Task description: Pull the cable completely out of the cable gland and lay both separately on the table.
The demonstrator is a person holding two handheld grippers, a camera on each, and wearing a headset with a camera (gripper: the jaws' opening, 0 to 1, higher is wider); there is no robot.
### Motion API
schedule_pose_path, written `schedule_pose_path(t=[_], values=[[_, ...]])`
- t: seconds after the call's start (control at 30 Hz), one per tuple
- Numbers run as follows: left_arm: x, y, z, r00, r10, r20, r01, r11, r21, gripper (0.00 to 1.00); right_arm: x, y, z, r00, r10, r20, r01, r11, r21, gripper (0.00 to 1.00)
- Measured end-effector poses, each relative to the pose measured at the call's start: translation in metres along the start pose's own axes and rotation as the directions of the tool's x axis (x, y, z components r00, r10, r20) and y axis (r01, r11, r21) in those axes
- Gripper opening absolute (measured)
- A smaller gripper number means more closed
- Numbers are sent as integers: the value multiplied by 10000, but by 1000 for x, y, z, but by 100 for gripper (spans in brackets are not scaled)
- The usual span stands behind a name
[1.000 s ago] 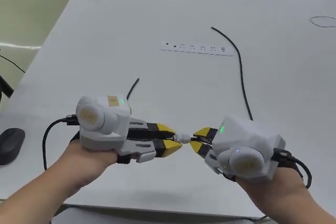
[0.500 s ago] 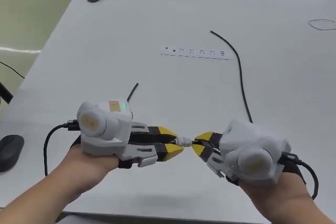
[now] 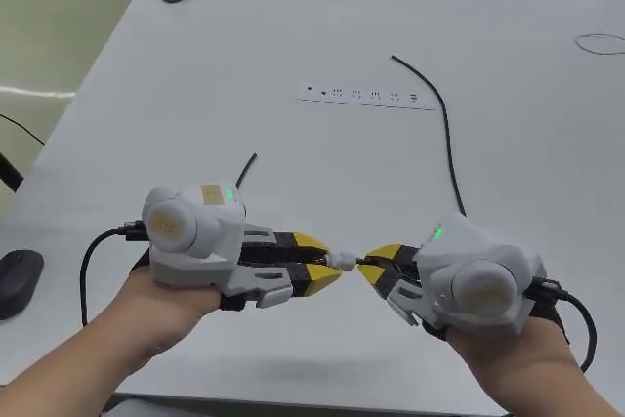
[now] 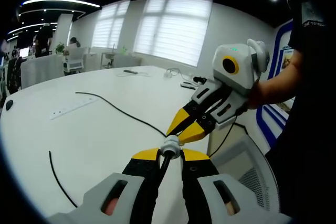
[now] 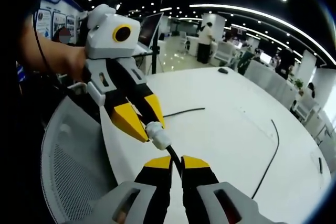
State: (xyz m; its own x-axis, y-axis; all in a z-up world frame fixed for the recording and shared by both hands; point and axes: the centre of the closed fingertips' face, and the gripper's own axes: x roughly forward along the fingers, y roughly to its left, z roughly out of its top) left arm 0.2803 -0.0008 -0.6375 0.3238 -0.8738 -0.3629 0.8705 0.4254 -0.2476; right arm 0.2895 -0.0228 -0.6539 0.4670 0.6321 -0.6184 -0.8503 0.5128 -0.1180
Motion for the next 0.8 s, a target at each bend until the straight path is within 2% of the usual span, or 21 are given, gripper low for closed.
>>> schedule_pose_path(t=[0.17,0.5,0.67,0.8], values=[[0,0,-2,10000,10,-73,-10,10000,-24,15,1,-1,-5,9999,-47,-146,48,10000,57,1],[-3,0,-2,10000,79,11,-79,10000,-47,15,-1,-13,-20,9995,-228,-212,248,9948,988,0],[-6,0,0,9998,118,186,-116,9999,-121,15,-3,-25,-35,9976,-526,-456,582,9896,1316,0],[-7,-1,0,9997,71,221,-69,10000,-71,15,-4,-34,-53,9956,-695,-627,805,9776,1946,0]])
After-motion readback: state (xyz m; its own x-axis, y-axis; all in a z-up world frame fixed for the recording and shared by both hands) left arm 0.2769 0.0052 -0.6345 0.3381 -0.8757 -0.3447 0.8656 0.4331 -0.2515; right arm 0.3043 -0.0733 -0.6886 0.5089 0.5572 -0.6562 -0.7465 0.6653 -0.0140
